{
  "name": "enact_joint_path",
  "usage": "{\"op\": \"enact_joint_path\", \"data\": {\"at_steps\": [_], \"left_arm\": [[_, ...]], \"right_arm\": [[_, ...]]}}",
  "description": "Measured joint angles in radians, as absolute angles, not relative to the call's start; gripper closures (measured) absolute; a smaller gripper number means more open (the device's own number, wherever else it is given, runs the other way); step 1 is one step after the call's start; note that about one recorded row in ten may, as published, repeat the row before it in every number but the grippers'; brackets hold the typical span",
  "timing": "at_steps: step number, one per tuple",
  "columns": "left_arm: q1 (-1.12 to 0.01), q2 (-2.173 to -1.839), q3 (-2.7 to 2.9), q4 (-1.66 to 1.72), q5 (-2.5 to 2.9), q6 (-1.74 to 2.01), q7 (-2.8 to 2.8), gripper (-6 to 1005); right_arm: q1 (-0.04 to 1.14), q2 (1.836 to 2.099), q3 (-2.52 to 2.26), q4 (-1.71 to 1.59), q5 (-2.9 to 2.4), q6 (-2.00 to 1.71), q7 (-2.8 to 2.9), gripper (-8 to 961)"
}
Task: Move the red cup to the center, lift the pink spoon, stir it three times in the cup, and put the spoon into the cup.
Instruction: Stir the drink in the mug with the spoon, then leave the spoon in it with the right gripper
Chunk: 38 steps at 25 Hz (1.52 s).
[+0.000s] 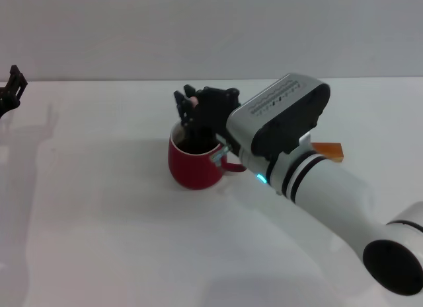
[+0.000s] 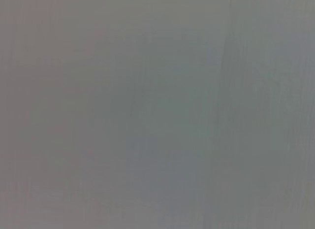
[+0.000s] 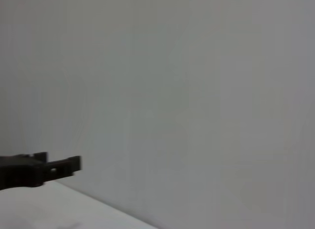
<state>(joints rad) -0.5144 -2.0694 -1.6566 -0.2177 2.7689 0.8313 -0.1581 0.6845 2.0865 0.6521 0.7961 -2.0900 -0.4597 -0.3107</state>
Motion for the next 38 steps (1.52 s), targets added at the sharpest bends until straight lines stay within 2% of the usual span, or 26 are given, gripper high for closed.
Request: {"op": "enact_joint_path", "data": {"at_steps": [30,36,38], "left_arm": [[-0.514,-2.069,-1.657,-0.218,2.766,0.831,-0.158,170],[-0.514,-2.069,-1.657,-0.218,2.765,0.831,-0.158,170],[-0.514,-2.069,-1.657,-0.218,2.764,0.832,-0.158,170]], "right_arm": [[0.681,2.089,0.613,0.821,-2.090,-0.423,-0.305,820],[0.681,2.088,0.615,0.824,-2.091,-0.419,-0.304,719],[0.682,2.088,0.616,0.827,-2.091,-0.419,-0.305,655]]}}
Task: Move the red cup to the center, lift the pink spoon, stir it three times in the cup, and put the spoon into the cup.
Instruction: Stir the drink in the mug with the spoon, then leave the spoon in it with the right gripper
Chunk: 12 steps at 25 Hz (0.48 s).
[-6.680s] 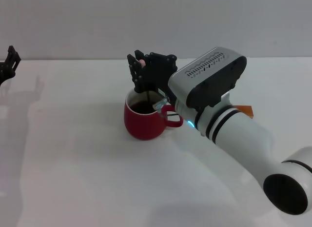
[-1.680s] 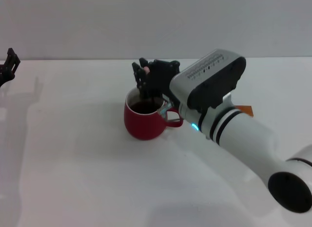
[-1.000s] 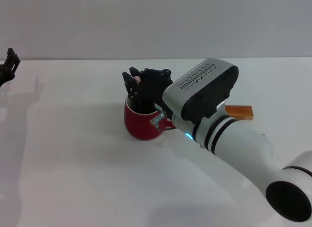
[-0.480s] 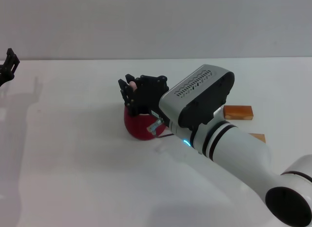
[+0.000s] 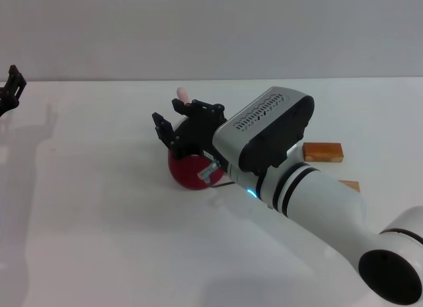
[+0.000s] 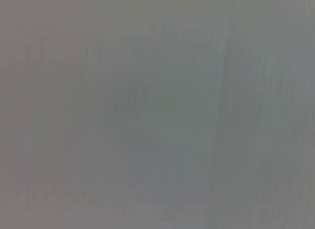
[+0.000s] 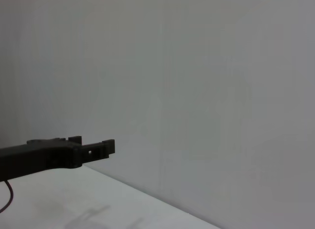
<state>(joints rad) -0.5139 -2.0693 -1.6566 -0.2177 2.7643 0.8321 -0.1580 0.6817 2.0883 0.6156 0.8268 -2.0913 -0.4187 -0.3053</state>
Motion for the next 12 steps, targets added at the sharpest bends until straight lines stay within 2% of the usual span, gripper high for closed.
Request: {"op": "enact_joint_path", "data": {"at_steps": [3,12], "left_arm": [[-0.514,-2.069,-1.657,-0.218,2.764,0.833,-0.158,170],[-0.514,-2.069,-1.657,-0.218,2.765,0.829,-0.159,170]], "right_arm": [[0.683,2.088,0.616,0.831,-2.096,-0.420,-0.311,558],[0.684,2.085,0.712,0.758,-2.124,-0.453,-0.321,559]]}}
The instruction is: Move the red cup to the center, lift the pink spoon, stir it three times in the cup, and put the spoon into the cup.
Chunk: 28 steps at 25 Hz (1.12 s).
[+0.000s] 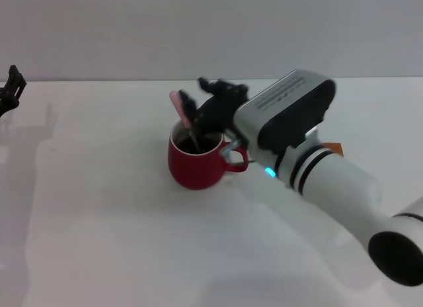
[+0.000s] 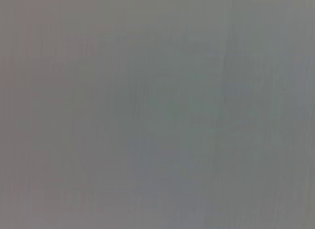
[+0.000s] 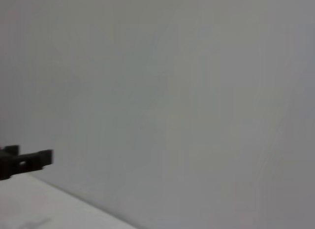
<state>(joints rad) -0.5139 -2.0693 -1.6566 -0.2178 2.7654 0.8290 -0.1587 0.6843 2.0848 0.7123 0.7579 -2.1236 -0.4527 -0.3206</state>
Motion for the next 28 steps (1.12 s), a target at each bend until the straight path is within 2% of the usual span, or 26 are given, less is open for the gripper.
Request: {"op": "enact_joint_path", "data": {"at_steps": [12,18,22,25,28], "left_arm": [[-0.513,-2.069,-1.657,-0.216,2.770,0.825,-0.160,170],[-0.513,-2.069,-1.654,-0.209,2.771,0.825,-0.160,170],[-0.512,-2.069,-1.645,-0.209,2.771,0.825,-0.160,170],[-0.512,-2.069,-1.645,-0.211,2.771,0.824,-0.160,170],[-0.512,-2.068,-1.645,-0.212,2.768,0.824,-0.160,170]], "right_arm": [[0.571,2.079,0.795,0.824,-2.144,-0.488,-0.437,559],[0.378,2.076,0.881,0.899,-2.298,-0.584,-0.442,541],[0.300,2.072,0.930,0.924,-2.304,-0.597,-0.442,515],[0.192,2.072,0.990,0.937,-2.311,-0.676,-0.443,414],[0.147,2.072,1.025,0.942,-2.312,-0.709,-0.443,320]]}}
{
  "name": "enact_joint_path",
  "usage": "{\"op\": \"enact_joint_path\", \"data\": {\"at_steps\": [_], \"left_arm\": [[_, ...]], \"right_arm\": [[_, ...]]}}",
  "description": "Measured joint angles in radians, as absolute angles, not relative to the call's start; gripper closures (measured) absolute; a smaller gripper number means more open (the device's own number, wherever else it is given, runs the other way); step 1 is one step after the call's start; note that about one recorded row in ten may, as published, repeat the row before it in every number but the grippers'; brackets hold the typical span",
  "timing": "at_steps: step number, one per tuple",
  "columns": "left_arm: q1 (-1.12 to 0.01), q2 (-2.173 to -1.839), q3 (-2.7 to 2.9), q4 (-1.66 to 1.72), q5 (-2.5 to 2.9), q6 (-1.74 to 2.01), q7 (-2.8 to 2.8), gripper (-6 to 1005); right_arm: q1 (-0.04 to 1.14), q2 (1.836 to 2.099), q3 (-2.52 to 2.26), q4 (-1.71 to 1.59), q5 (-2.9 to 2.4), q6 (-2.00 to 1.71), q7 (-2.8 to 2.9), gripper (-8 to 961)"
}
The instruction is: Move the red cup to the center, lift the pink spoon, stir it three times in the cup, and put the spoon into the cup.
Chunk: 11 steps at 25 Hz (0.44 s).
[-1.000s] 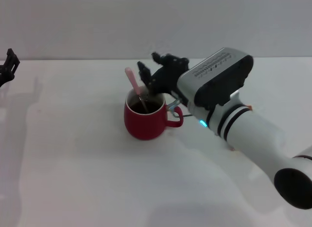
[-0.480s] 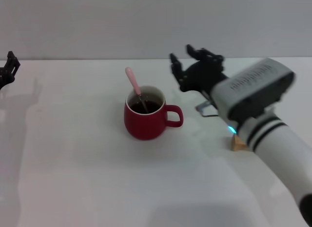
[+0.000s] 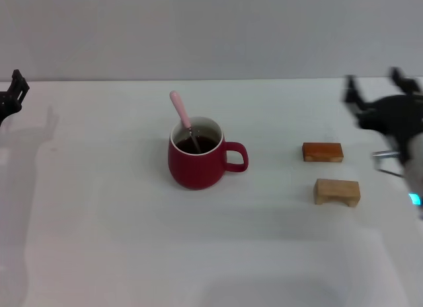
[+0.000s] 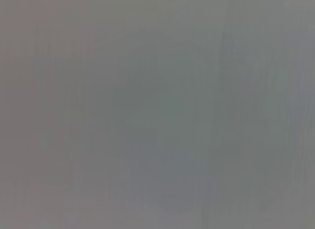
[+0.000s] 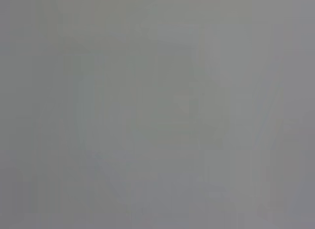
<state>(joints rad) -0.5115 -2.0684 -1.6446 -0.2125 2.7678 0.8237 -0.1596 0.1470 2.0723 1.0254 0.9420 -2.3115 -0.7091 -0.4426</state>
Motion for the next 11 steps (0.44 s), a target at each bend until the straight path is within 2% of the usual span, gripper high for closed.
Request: {"op": "enact_joint_path", "data": {"at_steps": [4,11], "left_arm": [[-0.511,-2.068,-1.644,-0.214,2.764,0.824,-0.160,170],[-0.511,-2.062,-1.662,-0.211,2.764,0.830,-0.143,170]], "right_arm": [[0.081,2.072,1.115,0.956,-2.312,-0.729,-0.439,215],[0.046,2.074,1.234,0.930,-2.309,-0.765,-0.423,215]]}}
